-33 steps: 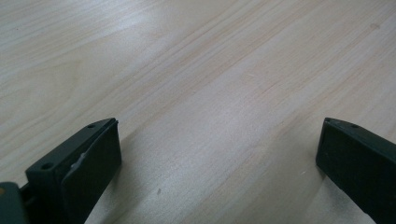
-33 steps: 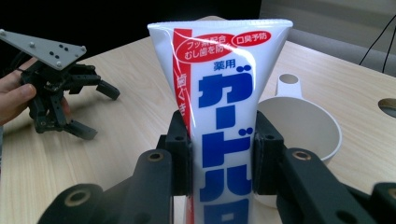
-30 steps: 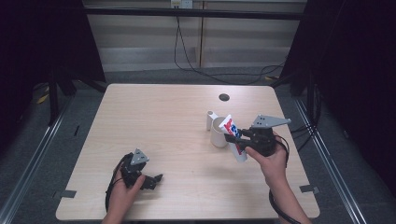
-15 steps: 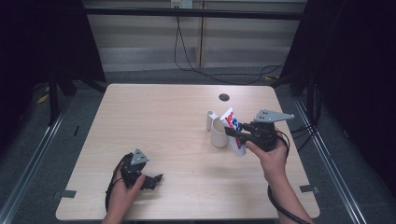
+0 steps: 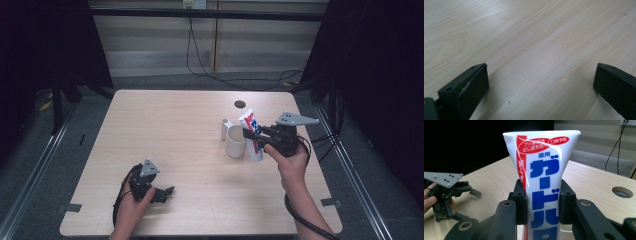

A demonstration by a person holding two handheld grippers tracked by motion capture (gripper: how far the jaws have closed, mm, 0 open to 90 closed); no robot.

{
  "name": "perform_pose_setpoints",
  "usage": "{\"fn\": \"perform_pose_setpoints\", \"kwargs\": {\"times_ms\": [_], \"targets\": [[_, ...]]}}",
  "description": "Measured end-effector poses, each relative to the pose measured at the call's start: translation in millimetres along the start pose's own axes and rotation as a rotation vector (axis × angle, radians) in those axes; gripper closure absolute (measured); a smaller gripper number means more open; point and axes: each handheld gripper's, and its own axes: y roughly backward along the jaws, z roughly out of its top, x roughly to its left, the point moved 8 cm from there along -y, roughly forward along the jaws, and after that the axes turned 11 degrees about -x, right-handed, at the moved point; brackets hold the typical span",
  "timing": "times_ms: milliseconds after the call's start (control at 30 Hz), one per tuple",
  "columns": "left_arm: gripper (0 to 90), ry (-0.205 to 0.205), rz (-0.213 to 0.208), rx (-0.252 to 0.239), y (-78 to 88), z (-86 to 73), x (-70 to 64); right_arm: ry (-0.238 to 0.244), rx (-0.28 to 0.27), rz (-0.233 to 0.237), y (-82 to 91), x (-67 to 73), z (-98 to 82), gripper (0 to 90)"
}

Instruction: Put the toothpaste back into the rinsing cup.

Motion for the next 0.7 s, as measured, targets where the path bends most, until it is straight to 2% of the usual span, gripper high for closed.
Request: {"fn": "perform_pose_setpoints", "kwargs": {"times_ms": [600,700], "targets": [[0.0,0.001,0.002,-0.001,0.0,0.1,0.1,-0.004,-0.044,-0.046,-8.3,-9.7,16.5,66.3],[0.0,0.001,0.002,-0.002,-0.1,0.0,0.1,0.012,-0.043,-0.051,-10.4,-10.0,18.7,66.3]]}}
